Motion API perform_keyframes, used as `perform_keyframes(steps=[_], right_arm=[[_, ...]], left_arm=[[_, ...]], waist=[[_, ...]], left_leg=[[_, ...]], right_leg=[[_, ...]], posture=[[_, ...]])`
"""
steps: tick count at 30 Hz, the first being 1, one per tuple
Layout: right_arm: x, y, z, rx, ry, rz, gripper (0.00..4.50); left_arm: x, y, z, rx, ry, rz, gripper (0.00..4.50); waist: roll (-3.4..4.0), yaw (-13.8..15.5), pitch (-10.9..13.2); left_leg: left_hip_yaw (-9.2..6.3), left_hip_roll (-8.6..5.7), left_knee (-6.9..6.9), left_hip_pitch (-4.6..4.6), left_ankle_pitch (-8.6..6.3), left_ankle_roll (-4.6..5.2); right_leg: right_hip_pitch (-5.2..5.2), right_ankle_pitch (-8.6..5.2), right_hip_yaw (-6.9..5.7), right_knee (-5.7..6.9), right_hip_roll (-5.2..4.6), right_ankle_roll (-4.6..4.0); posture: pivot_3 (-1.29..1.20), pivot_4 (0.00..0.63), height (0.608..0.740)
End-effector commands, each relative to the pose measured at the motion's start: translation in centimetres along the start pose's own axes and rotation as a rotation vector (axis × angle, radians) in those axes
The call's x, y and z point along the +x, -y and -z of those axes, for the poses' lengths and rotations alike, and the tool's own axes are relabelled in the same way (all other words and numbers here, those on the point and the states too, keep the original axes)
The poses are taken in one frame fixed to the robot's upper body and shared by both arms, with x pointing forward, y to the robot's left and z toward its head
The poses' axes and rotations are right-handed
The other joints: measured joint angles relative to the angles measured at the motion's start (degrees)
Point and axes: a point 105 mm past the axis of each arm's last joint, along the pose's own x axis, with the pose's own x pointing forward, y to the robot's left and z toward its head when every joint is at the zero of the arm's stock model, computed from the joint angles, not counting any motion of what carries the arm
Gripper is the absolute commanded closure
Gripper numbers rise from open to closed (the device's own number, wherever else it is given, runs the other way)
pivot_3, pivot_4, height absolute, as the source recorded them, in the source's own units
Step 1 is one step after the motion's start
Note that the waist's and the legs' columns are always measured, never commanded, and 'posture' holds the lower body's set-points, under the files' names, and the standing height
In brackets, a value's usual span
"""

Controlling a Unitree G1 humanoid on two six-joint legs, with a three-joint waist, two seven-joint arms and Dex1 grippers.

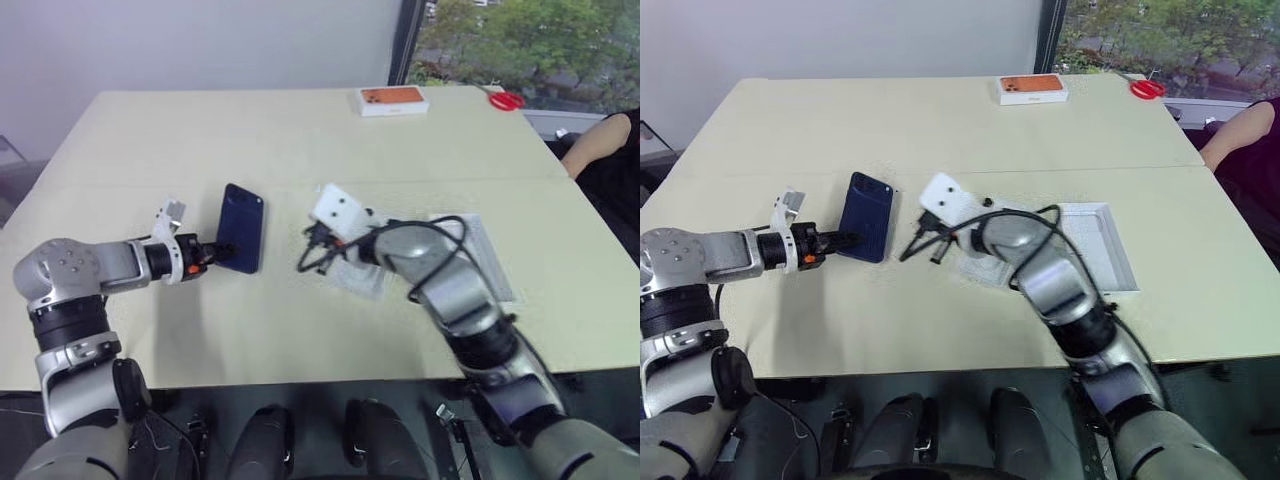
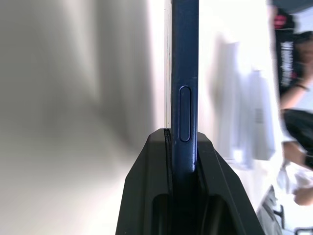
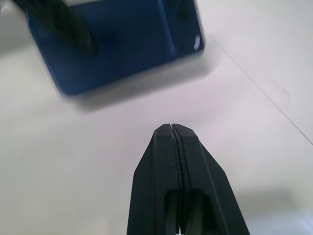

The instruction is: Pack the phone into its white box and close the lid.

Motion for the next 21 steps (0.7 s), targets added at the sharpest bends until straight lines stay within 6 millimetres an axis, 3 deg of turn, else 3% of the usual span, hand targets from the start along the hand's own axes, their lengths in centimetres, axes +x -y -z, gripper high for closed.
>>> perform_keyframes(steps=[1,5,10,15,21], right_arm=[[-3.9,1.7,0.0,-0.018,0.027,0.044,4.50],[-7.0,2.8,2.9,0.004,-0.054,0.088,4.50],[-9.2,3.7,5.9,0.043,-0.140,0.153,4.50],[-11.1,4.5,7.7,0.078,-0.201,0.227,4.50],[-11.4,4.4,8.1,0.083,-0.211,0.243,4.50]], left_arm=[[2.0,5.2,-0.3,0.105,-0.007,0.186,4.49],[5.4,8.4,1.5,0.097,-0.096,0.301,4.49],[8.3,10.1,3.1,0.072,-0.192,0.314,4.49],[10.5,10.0,4.4,0.037,-0.285,0.253,4.49],[11.9,9.6,5.2,0.031,-0.344,0.183,4.49]], waist=[[-0.02,0.33,0.01],[-0.05,0.58,0.03],[-0.07,-0.36,0.05],[-0.08,-0.36,0.06],[-0.10,-0.51,0.06]], left_leg=[[0.01,-0.02,0.01,0.01,-0.03,0.06],[0.00,-0.03,0.01,0.02,-0.05,0.11],[0.07,0.07,0.01,0.09,-0.05,0.14],[0.04,0.10,0.01,0.08,-0.04,0.15],[0.05,0.13,0.02,0.09,-0.05,0.15]], right_leg=[[0.03,0.00,0.01,-0.02,-0.02,0.00],[0.07,-0.01,0.00,-0.03,0.01,0.02],[0.07,-0.01,0.04,0.02,0.18,0.02],[0.10,-0.02,0.03,0.02,0.41,0.04],[0.09,-0.02,0.04,0.01,0.48,0.04]], posture=[[0.00,0.150,0.740],[0.00,0.150,0.740],[0.00,0.150,0.740],[0.00,0.150,0.740],[0.00,0.150,0.740]])
